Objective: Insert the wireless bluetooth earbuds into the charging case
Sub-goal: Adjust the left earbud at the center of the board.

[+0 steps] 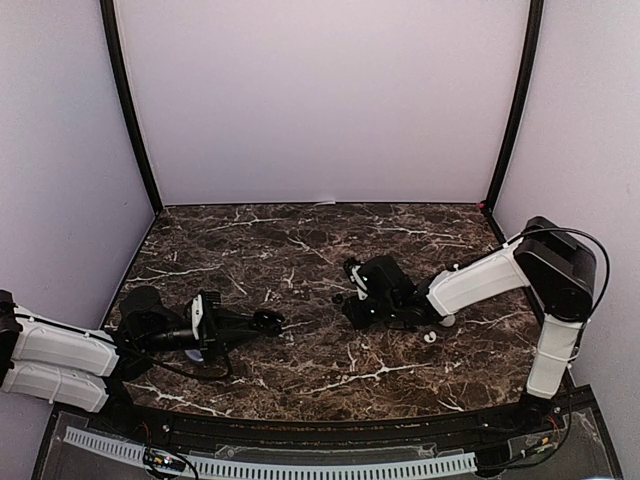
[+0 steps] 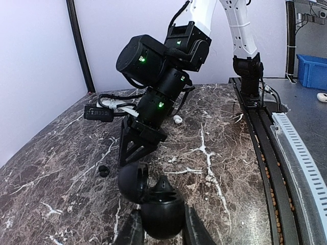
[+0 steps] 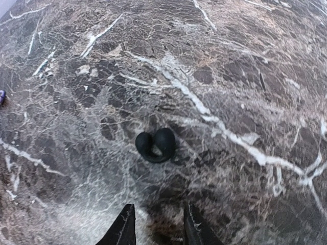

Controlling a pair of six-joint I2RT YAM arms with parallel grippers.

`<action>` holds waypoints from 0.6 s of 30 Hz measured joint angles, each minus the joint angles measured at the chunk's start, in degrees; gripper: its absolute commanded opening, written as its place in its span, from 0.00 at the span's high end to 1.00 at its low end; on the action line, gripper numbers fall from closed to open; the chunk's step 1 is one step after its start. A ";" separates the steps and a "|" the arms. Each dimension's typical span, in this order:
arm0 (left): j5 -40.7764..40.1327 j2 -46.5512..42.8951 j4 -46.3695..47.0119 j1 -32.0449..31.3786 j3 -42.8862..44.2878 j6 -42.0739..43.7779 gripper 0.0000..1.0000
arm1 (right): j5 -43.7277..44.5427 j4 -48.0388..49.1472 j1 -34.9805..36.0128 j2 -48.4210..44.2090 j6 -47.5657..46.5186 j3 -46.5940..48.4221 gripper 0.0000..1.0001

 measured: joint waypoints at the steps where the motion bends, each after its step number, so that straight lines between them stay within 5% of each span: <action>1: -0.02 0.00 0.00 0.00 0.00 0.00 1.00 | 0.09 -0.20 -0.22 0.74 -0.39 0.66 0.67; 18: -0.90 -0.31 -1.20 0.00 0.00 0.00 1.00 | -0.31 -1.11 -2.10 4.59 -5.25 4.76 0.71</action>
